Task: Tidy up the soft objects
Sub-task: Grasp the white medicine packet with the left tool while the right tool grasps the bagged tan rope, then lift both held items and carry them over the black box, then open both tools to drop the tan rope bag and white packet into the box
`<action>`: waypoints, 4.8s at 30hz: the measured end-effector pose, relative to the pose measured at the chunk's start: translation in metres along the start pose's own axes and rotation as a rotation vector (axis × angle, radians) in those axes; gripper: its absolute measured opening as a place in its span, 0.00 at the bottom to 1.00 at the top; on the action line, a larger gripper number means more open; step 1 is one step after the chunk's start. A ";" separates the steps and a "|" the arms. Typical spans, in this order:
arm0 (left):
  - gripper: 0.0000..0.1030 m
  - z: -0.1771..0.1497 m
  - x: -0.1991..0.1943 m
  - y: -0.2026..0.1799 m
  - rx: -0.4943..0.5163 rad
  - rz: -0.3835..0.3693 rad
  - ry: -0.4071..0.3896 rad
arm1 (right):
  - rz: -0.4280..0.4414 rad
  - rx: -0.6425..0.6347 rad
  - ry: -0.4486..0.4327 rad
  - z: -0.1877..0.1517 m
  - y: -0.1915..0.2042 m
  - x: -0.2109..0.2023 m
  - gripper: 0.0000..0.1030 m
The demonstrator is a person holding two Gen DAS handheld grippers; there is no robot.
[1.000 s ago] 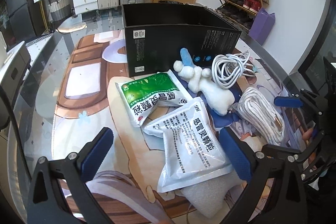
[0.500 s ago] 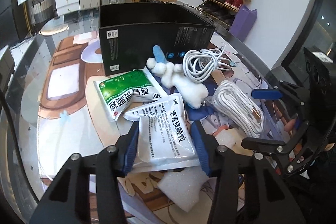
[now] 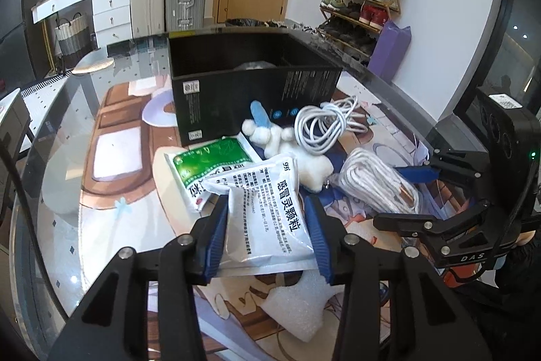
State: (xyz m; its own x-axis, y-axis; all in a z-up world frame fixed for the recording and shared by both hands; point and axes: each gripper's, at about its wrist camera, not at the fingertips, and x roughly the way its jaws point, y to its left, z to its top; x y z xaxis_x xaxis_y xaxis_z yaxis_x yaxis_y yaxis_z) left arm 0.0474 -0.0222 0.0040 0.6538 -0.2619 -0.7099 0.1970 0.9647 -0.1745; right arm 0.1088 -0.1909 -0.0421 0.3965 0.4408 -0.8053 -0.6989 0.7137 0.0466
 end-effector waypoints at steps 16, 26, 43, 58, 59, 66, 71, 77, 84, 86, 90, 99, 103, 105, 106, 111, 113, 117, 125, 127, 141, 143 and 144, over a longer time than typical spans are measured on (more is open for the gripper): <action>0.42 0.005 -0.014 0.009 -0.019 0.025 -0.061 | 0.016 0.006 -0.054 0.002 -0.004 -0.015 0.43; 0.42 0.010 -0.024 0.014 -0.035 0.046 -0.116 | 0.035 0.047 -0.146 0.009 -0.010 -0.039 0.43; 0.42 0.026 -0.030 0.027 -0.062 0.099 -0.162 | 0.015 0.069 -0.246 0.041 -0.027 -0.062 0.43; 0.42 0.061 -0.036 0.040 -0.049 0.119 -0.203 | 0.012 0.095 -0.301 0.088 -0.048 -0.061 0.43; 0.42 0.063 -0.035 0.041 -0.047 0.121 -0.204 | 0.011 0.092 -0.301 0.090 -0.049 -0.060 0.43; 0.42 0.077 -0.029 0.045 -0.050 0.115 -0.215 | 0.019 0.082 -0.310 0.108 -0.052 -0.054 0.43; 0.42 0.085 -0.024 0.046 -0.051 0.109 -0.222 | 0.020 0.092 -0.321 0.117 -0.054 -0.054 0.43; 0.42 0.092 -0.015 0.053 -0.067 0.094 -0.229 | 0.018 0.117 -0.309 0.125 -0.057 -0.042 0.43; 0.42 0.097 -0.004 0.059 -0.070 0.095 -0.214 | 0.017 0.116 -0.289 0.137 -0.057 -0.032 0.43; 0.42 0.100 0.000 0.059 -0.071 0.097 -0.206 | 0.017 0.114 -0.281 0.141 -0.057 -0.026 0.43; 0.43 0.105 0.009 0.059 -0.070 0.101 -0.193 | 0.019 0.106 -0.264 0.149 -0.057 -0.016 0.43; 0.43 0.112 0.032 0.053 -0.056 0.100 -0.156 | 0.026 0.090 -0.239 0.165 -0.060 0.004 0.43; 0.43 0.117 0.040 0.052 -0.047 0.108 -0.144 | 0.026 0.088 -0.224 0.170 -0.062 0.015 0.43; 0.43 0.118 0.045 0.051 -0.042 0.106 -0.134 | 0.024 0.091 -0.219 0.172 -0.064 0.021 0.43; 0.43 0.118 0.047 0.052 -0.040 0.107 -0.130 | 0.020 0.091 -0.217 0.173 -0.064 0.024 0.43; 0.43 0.118 0.054 0.050 -0.037 0.101 -0.111 | 0.011 0.084 -0.194 0.177 -0.063 0.035 0.43; 0.43 0.118 0.055 0.049 -0.034 0.099 -0.107 | 0.010 0.077 -0.185 0.177 -0.065 0.038 0.43; 0.43 0.118 0.057 0.047 -0.031 0.096 -0.099 | 0.001 0.072 -0.173 0.180 -0.067 0.044 0.43; 0.43 0.117 0.062 0.045 -0.027 0.099 -0.090 | -0.017 0.059 -0.172 0.179 -0.065 0.044 0.42; 0.43 0.116 0.063 0.045 -0.026 0.102 -0.085 | -0.020 0.060 -0.179 0.179 -0.066 0.040 0.42; 0.74 0.094 0.029 0.036 0.010 0.120 -0.118 | -0.032 0.093 -0.235 0.130 -0.071 -0.007 0.82; 0.83 0.087 0.022 0.035 0.014 0.138 -0.132 | -0.024 0.112 -0.255 0.118 -0.071 -0.014 0.90; 0.84 0.084 0.020 0.035 0.015 0.139 -0.134 | -0.021 0.117 -0.256 0.114 -0.071 -0.016 0.91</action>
State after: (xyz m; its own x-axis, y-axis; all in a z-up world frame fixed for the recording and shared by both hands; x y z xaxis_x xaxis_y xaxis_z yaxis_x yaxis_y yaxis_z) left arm 0.1288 0.0043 0.0412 0.7667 -0.1282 -0.6291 0.1083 0.9916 -0.0701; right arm 0.2199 -0.1868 0.0350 0.5581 0.5374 -0.6322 -0.6212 0.7757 0.1111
